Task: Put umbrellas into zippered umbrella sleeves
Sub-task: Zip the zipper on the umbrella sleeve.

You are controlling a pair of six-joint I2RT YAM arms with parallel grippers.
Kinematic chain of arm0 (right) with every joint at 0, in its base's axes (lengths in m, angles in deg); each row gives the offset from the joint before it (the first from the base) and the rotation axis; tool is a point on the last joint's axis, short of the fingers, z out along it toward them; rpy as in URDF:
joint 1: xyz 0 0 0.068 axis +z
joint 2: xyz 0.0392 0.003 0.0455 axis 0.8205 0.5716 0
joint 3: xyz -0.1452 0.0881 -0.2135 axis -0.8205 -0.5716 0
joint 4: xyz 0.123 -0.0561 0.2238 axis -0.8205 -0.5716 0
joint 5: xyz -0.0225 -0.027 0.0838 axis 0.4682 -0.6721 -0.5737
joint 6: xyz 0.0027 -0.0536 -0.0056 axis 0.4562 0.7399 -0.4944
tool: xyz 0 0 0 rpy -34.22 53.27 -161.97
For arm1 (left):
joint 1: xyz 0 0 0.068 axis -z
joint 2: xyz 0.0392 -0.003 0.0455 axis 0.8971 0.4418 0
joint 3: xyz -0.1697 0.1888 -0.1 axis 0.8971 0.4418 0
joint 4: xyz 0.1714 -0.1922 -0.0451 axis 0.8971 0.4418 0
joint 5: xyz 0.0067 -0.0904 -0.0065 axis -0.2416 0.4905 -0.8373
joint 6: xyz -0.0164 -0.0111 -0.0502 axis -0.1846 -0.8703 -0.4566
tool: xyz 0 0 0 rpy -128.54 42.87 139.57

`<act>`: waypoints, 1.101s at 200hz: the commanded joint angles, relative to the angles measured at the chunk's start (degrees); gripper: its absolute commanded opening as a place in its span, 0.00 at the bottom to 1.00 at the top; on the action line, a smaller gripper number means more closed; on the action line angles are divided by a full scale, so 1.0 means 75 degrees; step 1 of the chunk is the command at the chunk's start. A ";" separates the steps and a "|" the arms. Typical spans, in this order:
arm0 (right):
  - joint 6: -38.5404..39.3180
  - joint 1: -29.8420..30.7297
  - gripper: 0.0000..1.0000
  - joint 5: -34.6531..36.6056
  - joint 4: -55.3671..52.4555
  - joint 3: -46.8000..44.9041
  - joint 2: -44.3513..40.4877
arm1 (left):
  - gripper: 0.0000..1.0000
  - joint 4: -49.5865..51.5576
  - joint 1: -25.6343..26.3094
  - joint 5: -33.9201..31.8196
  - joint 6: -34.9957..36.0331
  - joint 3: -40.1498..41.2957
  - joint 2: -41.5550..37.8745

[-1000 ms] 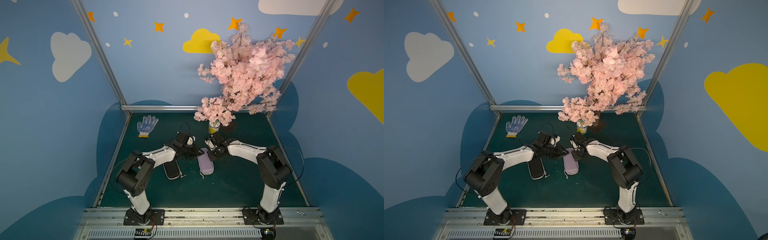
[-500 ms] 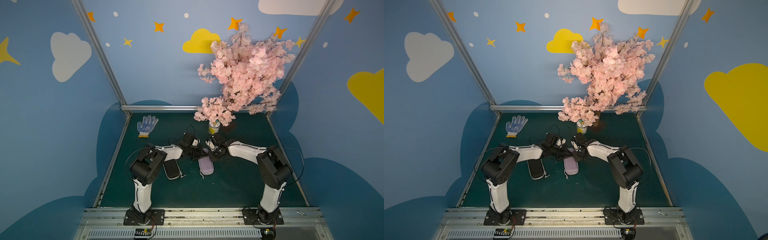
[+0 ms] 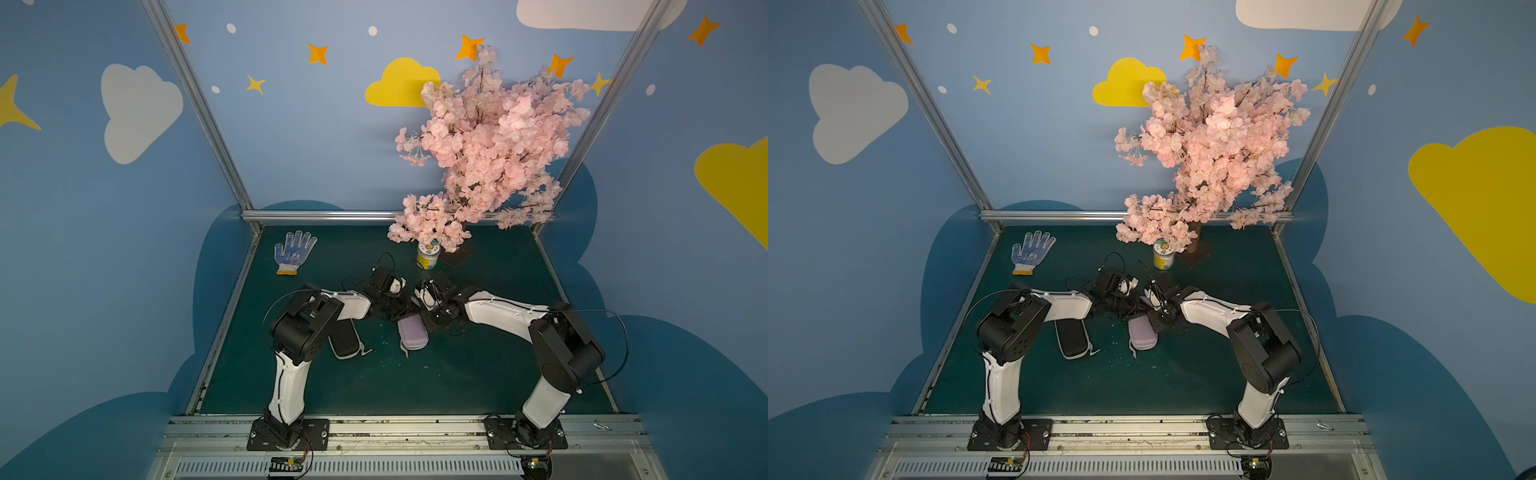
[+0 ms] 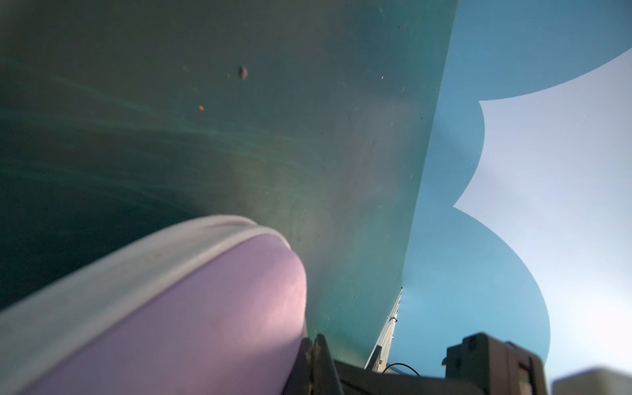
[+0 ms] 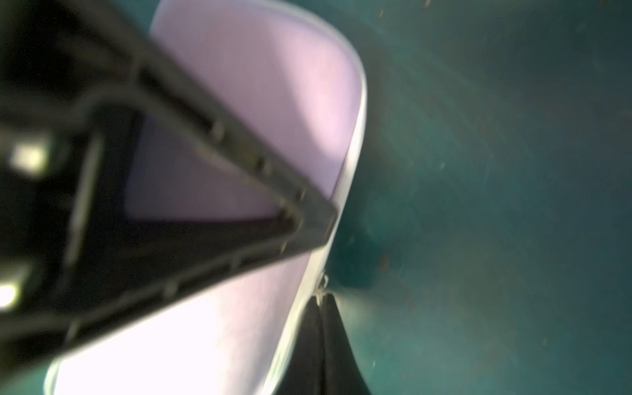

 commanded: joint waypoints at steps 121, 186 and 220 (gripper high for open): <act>-0.1838 0.2064 0.00 -0.0076 -0.1937 -0.0985 -0.1791 | 0.04 0.1344 -0.0087 -0.1507 -0.0185 0.1162 0.1056; -0.2394 0.2704 0.00 -0.0409 -0.1848 -0.0241 -0.0830 | 0.03 0.0953 0.0024 -0.1504 -0.0324 0.1222 0.1203; -0.2035 0.2489 0.00 0.0194 -0.2544 -0.0486 -0.1073 | 0.03 0.0809 0.0000 -0.1481 -0.0346 0.1303 0.1213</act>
